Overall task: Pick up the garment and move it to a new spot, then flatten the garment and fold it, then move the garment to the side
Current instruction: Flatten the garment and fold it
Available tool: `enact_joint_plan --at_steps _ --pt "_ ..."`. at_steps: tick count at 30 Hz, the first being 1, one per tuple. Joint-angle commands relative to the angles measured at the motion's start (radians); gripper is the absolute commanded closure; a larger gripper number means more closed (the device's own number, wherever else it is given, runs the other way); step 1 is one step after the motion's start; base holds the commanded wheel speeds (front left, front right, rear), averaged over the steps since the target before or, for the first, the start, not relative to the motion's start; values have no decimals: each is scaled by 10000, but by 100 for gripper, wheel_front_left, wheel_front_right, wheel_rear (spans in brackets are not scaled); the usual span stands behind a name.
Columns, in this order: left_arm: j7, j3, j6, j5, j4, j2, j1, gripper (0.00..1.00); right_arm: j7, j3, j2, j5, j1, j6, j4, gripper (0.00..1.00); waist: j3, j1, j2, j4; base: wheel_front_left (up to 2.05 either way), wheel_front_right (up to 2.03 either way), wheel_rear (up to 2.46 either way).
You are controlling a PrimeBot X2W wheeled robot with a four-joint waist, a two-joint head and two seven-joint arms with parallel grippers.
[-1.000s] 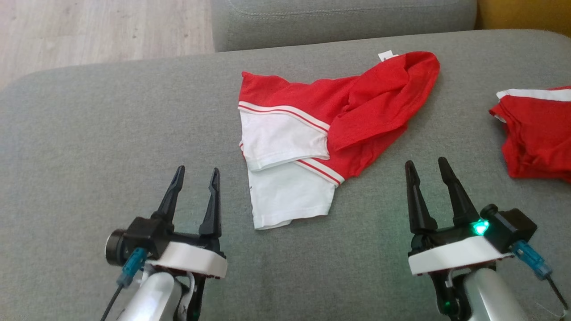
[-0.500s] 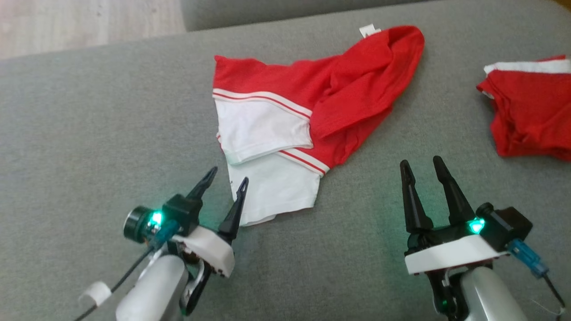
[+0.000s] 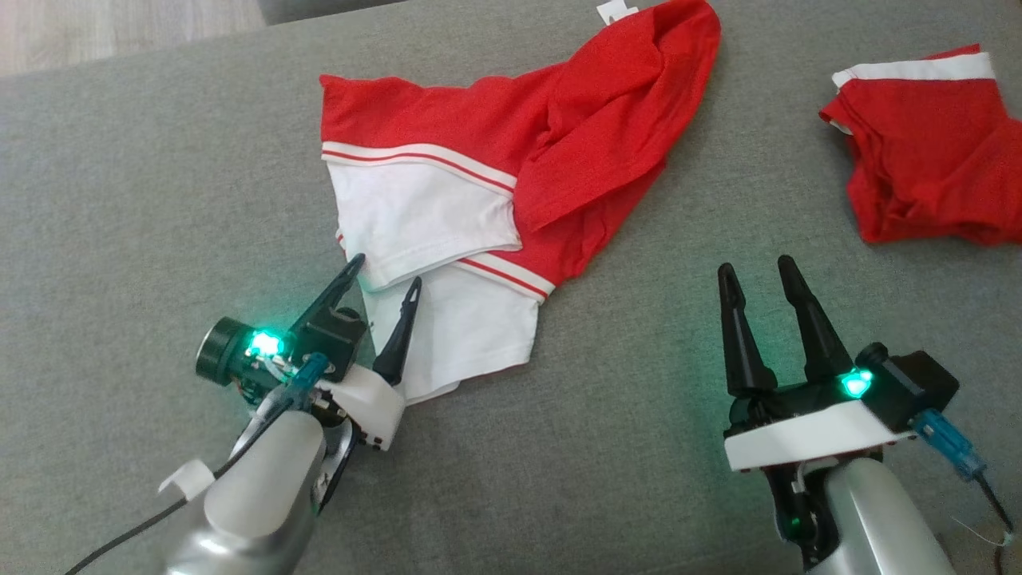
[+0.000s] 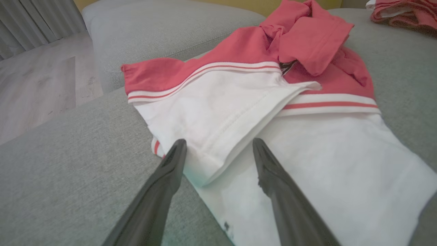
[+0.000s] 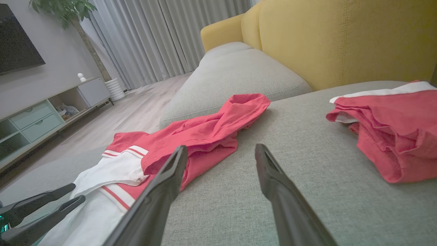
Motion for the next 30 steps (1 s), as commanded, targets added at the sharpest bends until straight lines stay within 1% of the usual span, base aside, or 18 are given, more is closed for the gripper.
enact_joint_plan --at_steps 1,5,7,13,17,21,25,30 --pt "-147 349 120 36 -133 177 -428 0 -109 224 -29 63 -314 -7 -296 0 22 -2 0 -63 0 0 0" --pt "-262 350 181 2 72 134 -530 0 -109 253 -29 98 -308 -7 -289 0 38 -2 0 -138 0 0 0" --pt "-293 364 161 -61 155 116 -567 100 -109 264 -29 113 -312 -7 -283 0 37 -2 0 -164 0 0 0" --pt "-484 387 135 -182 153 98 -653 100 -109 230 -29 167 -301 -7 -227 0 -88 -2 0 -141 0 0 0" --pt "-622 442 138 -262 -118 153 -692 100 -109 263 -29 206 -261 -7 -161 0 -298 -2 0 -86 0 0 0" --pt "-507 620 -67 -525 -757 303 -947 100 -109 348 -29 255 -271 -7 -135 0 -464 -2 0 -103 0 0 0" --pt "267 778 -479 -725 -1543 713 -1733 100 -109 420 -29 360 -343 -7 -163 0 -418 -2 0 -285 0 0 0" --pt "1796 1374 -956 -1349 -2267 1202 -3417 100 -109 489 -29 581 -460 -7 -251 0 -71 -2 0 -695 0 0 0"
